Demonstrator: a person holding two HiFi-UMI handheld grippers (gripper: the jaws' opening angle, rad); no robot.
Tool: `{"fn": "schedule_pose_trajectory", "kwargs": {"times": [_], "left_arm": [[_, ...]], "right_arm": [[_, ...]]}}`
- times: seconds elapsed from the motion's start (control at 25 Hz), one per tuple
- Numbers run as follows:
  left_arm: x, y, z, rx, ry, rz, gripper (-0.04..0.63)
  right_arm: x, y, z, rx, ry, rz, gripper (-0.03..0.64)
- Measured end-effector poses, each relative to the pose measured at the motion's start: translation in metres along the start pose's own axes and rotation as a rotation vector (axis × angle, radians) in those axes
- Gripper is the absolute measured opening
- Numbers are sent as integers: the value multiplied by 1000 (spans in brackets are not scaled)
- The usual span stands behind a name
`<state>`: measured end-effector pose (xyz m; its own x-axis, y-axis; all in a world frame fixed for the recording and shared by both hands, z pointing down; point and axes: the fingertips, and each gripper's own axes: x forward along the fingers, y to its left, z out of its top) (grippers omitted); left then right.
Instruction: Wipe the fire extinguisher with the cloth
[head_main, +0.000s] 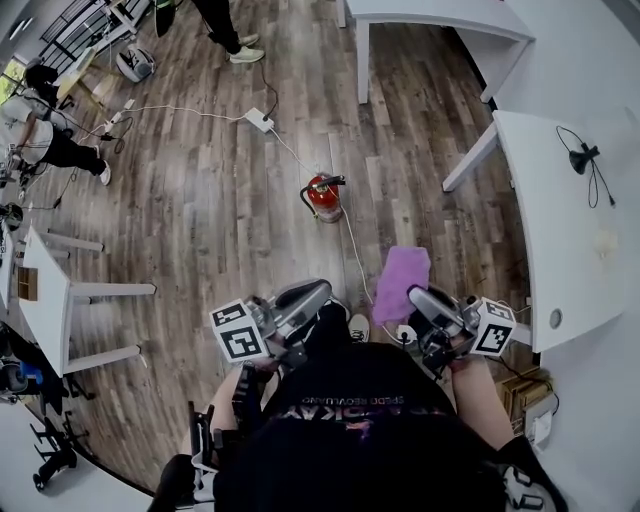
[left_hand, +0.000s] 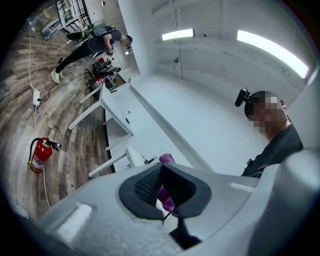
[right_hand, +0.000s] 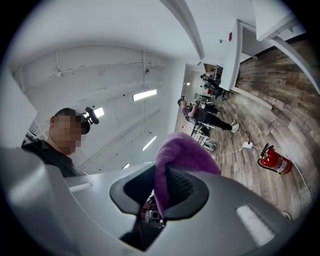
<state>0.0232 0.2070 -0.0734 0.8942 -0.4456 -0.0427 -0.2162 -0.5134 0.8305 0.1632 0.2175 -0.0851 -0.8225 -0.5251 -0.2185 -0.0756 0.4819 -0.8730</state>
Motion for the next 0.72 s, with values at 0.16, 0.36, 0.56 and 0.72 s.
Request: {"fn": "schedule_pose_trajectory", "kwargs": {"times": [0.16,0.36,0.56,0.72], "left_arm": [[-11,20,27,-3,-13,2,-3],[-29,49,71,-16,-43,-3,-3],[-35,76,111,-1,-44,-19,-5],[-40,90,127,-1,-27,-25,-5]], "right_arm": [[28,-12,10,-3,2,-18,57],[72,-32,23,-5,-6,-55,57],[118,-50,44,-35,-22,-61,57],[139,-60,61,-60,-54,-69,55]]}}
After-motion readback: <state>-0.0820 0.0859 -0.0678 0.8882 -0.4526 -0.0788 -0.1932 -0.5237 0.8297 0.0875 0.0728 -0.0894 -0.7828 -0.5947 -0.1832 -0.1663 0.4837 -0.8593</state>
